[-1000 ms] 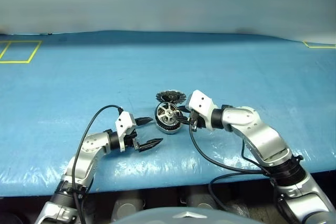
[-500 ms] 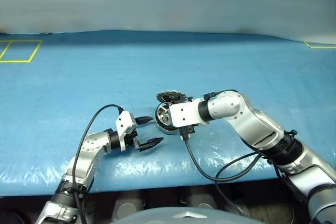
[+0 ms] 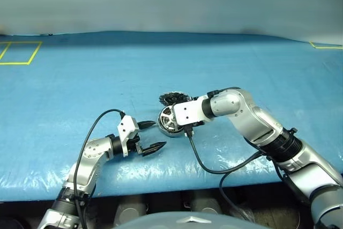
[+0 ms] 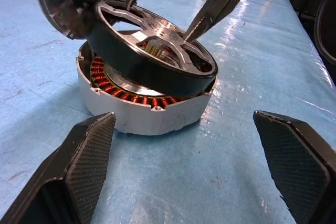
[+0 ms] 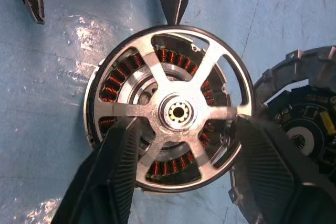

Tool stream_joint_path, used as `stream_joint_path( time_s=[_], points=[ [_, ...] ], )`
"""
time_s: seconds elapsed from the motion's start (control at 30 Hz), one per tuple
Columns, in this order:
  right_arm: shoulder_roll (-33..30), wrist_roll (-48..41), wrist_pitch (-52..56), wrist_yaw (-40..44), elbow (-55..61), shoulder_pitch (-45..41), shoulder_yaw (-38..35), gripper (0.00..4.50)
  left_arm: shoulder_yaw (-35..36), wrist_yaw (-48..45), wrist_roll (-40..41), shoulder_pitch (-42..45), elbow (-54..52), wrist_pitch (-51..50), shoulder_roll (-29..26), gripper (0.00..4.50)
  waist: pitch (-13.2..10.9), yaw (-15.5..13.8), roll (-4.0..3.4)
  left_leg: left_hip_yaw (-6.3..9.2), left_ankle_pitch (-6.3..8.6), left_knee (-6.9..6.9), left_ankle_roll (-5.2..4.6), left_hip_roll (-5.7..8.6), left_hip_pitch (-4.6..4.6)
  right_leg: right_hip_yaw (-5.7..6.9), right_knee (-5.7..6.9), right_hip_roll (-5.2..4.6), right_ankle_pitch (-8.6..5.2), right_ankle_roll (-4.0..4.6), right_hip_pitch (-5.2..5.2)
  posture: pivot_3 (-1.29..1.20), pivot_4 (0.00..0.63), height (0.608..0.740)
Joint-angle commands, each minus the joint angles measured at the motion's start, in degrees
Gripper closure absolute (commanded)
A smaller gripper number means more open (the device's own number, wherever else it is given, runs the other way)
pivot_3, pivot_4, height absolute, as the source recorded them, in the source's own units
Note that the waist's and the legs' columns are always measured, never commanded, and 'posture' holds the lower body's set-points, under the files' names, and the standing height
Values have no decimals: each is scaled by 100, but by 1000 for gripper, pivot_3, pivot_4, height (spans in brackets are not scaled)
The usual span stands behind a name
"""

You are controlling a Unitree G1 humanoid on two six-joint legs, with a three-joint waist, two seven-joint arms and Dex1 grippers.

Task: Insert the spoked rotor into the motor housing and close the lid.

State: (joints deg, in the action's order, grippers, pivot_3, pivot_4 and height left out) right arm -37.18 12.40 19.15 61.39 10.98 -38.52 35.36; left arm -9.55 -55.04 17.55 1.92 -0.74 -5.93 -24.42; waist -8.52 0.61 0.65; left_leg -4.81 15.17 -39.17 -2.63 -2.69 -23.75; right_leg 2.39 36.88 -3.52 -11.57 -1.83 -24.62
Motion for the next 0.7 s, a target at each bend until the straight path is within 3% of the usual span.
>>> stream_joint_path(
  time_s=[0.03,0.37,0.6,0.7],
  points=[
    [68,12,-51,45,49,-107,-230,1658,17,-16,54,11,-273,17,-9,0,0,-1,0,0,0,0,0,0,0,0,0,0,0,0,0,0,150,740],
    [50,312,-269,264,0,-123,-126,1658,-6,-32,29,52,-201,73,18,0,0,-1,0,0,0,0,0,3,0,0,0,0,0,0,1,0,150,740],
    [664,-836,865,-210,683,702,-1296,1658,19,7,78,-30,-271,115,75,0,2,-12,3,2,-1,2,1,1,0,2,0,0,1,1,2,0,150,740],
    [1128,-1496,1477,-646,935,1284,-1978,2241,45,26,113,-77,-315,94,83,0,2,-21,2,3,0,2,1,-3,-1,5,-2,-3,1,1,5,0,150,740]
  ],
)
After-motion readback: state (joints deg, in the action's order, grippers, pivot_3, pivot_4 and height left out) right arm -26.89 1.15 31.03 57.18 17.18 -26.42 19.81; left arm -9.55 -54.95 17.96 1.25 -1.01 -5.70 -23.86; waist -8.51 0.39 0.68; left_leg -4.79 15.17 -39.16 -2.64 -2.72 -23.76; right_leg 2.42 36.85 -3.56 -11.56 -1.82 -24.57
